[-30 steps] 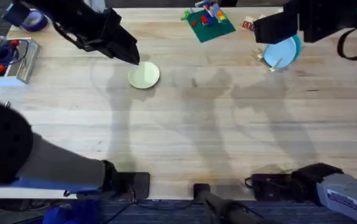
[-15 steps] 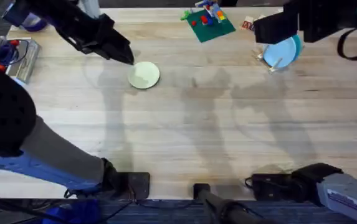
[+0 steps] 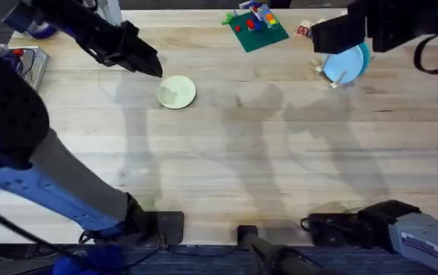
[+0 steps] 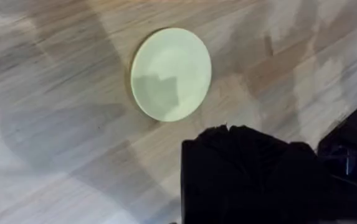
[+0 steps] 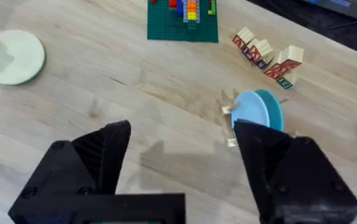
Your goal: Pick up the plates from the table one by one and place each into a slot on the dish rack.
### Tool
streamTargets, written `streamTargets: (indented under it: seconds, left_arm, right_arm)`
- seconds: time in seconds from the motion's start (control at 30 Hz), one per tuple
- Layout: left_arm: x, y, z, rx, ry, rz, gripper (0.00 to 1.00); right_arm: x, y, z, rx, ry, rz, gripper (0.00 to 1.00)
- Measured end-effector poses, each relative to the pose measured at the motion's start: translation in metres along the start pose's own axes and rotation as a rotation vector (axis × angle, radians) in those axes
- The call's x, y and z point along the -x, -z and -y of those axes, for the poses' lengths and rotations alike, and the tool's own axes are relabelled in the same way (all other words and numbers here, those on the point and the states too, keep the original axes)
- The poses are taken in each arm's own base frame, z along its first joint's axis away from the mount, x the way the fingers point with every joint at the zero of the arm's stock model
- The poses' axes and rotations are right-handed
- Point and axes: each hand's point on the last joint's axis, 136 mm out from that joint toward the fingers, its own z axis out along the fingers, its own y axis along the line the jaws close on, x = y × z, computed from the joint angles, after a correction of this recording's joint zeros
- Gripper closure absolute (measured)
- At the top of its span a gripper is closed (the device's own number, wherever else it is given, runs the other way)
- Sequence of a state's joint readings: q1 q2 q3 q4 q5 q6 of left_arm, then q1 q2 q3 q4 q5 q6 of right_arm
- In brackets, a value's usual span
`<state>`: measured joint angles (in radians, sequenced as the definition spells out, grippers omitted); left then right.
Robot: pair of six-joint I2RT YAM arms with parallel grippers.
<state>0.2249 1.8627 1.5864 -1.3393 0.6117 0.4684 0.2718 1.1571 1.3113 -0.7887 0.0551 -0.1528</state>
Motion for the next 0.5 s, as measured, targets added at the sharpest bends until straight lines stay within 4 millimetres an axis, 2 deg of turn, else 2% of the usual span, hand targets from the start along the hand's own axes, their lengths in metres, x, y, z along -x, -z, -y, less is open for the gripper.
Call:
streamTargets:
  seconds: [0.17,0.5]
  left_arm:
    - [0.003,-0.013,-0.011,-0.007,0.011,-0.015,0.959]
    - [0.000,-0.026,-0.021,-0.026,0.020,-0.046,0.959]
  right_arm:
    - [0.000,0.000,0.000,0.000,0.000,0.000,0.008]
    - [0.000,0.000,0.000,0.000,0.000,0.000,0.007]
